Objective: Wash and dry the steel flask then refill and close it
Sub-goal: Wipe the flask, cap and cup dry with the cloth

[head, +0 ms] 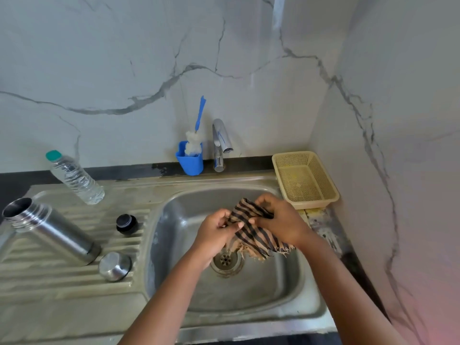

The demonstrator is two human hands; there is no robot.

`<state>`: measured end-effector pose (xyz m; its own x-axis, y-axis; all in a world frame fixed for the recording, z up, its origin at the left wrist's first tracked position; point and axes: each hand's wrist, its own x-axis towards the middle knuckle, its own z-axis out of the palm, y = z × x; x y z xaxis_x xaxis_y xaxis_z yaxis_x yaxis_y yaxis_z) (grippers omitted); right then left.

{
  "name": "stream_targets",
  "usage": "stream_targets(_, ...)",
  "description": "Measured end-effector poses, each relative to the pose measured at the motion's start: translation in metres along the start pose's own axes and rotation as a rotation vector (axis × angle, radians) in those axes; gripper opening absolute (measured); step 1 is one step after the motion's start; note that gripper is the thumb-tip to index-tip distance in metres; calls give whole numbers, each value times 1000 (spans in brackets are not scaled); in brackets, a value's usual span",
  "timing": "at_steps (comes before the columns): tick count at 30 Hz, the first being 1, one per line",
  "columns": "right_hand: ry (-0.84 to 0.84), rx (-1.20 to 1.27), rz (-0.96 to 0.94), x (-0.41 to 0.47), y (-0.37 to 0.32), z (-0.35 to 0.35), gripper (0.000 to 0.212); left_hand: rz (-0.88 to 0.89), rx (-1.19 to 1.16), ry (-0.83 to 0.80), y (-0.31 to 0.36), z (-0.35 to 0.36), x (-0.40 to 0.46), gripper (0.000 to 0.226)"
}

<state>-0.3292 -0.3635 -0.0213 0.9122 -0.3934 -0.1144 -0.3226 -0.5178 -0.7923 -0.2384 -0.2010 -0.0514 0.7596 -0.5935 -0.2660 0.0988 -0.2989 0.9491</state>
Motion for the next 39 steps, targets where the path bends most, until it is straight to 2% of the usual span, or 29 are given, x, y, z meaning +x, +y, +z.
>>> stream_targets(4, 39, -19, -105, -15, 3, 18, 29, -155, -59, 62, -3, -3, -1, 12)
stream_targets(8, 107, -131, -279, -24, 15, 38, 42, -319, -420, 57, 5, -9, -2, 24)
stream_targets(10, 100, -192, -372, -26, 22, 47, 41, -329, -488, 29, 7, -14, -4, 33)
stream_targets(12, 70, -202, -429, -27, 27, 53, 37, -286, -371, -39, 6, -19, -7, 46)
stream_targets(14, 11, -85, -413, -29, 30, 56, 31, -255, -237, -46, 2, -19, -6, 54)
stream_targets(16, -32, 141, -311, -32, 27, 54, 32, -244, -188, 7, -2, -22, -4, 49)
stream_targets(18, 15, 310, -157, -33, 24, 49, 28, -231, -157, 6, -2, -27, -2, 47)
stream_targets(20, 8, 334, 8, -31, 22, 43, 32, -205, -119, -66, 1, -32, -1, 48)
stream_targets(23, -205, 417, 122, -25, 18, 35, 50, -146, -109, -212, 11, -37, -4, 54)
stream_targets(27, -367, 523, 154, -22, 6, 37, 42, -30, -18, -282, 13, -50, -5, 60)
stream_targets(29, -345, 521, 171, -20, 3, 48, 36, 11, 63, -292, 9, -58, -5, 60)
stream_targets(32, -184, 408, 204, -13, 1, 75, 23, 70, 159, -283, 4, -72, -7, 53)
stream_targets(35, 49, 62, 219, -5, -4, 99, 13, 180, 315, -146, 4, -100, -12, 39)
stream_targets(39, 74, -68, 273, -7, -17, 115, 7, 493, 629, 56, 13, -159, -32, 38)
